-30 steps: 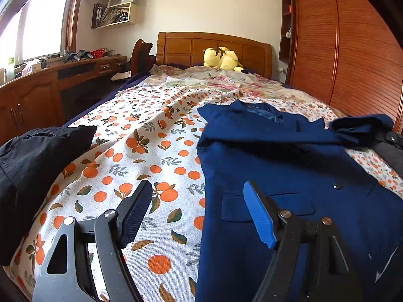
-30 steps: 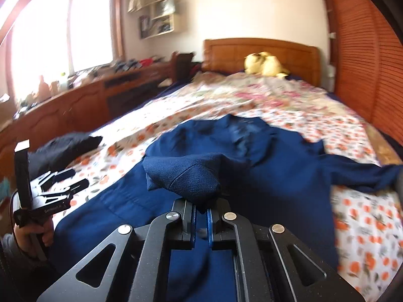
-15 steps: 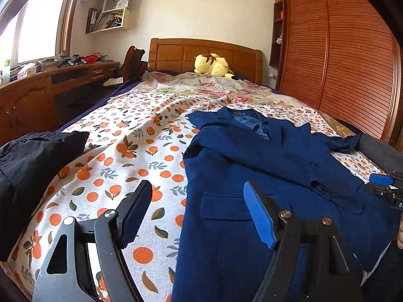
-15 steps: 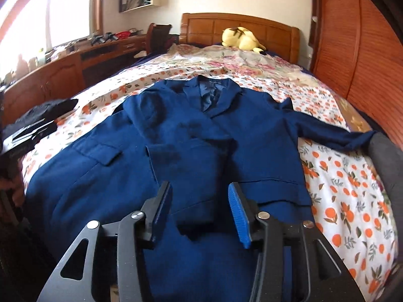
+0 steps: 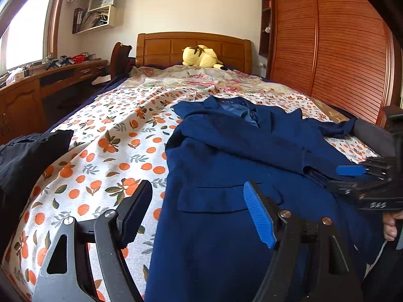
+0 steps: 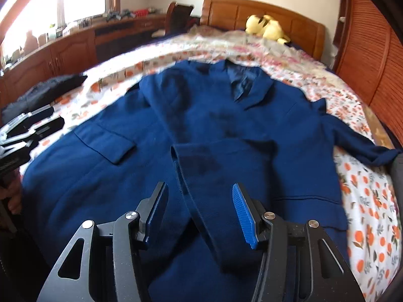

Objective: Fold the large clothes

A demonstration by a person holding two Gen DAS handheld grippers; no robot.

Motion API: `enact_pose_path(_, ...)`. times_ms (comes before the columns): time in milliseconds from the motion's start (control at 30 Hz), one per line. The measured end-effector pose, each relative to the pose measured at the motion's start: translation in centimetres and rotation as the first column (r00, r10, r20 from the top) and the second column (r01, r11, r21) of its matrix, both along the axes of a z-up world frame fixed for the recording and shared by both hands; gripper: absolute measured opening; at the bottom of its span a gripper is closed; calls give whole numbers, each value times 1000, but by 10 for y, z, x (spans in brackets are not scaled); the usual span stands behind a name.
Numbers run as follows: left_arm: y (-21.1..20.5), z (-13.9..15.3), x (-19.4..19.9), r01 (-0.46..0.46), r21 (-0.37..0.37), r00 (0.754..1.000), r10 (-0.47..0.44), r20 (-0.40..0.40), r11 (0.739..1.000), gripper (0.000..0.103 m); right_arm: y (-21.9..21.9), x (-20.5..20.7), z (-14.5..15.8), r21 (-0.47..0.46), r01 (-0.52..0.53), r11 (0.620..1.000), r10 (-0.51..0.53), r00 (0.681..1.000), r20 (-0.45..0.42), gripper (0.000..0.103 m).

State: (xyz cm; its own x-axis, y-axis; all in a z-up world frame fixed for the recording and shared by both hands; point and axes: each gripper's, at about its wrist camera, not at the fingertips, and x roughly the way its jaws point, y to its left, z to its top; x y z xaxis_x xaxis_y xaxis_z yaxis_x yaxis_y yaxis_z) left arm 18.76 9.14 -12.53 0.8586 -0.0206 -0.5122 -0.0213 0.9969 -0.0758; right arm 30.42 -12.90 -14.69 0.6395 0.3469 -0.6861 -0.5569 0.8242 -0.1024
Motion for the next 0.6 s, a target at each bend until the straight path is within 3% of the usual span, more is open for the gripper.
enact_pose_path(100,-4,0,0,12,18,1000,-12,0,1000,76,8,5,-8,-105,15,994,-12,999,30,51)
enact_pose_path(133,-5,0,-1,14,22,1000,-14,0,1000,76,6,5,-7,-116,20,993,-15,999,45,45)
enact_pose_path(167,-6,0,-1,18,25,1000,-18,1,1000,76,5,5,-6,-112,18,994,-12,999,47,27)
enact_pose_path(200,-6,0,-1,21,26,1000,-21,1,999,76,1,5,-3,-101,14,995,-10,999,45,18)
enact_pose_path(267,-7,1,-1,27,26,1000,-27,1,999,76,-5,3,5,-73,19,997,-15,998,56,12)
enact_pose_path(433,-12,3,1,45,9,999,-45,7,999,76,-36,-2,30,15,66,998,-67,992,106,10)
enact_pose_path(600,-24,6,3,64,-9,998,-64,13,998,76,-75,-5,44,58,183,981,-190,968,163,6)
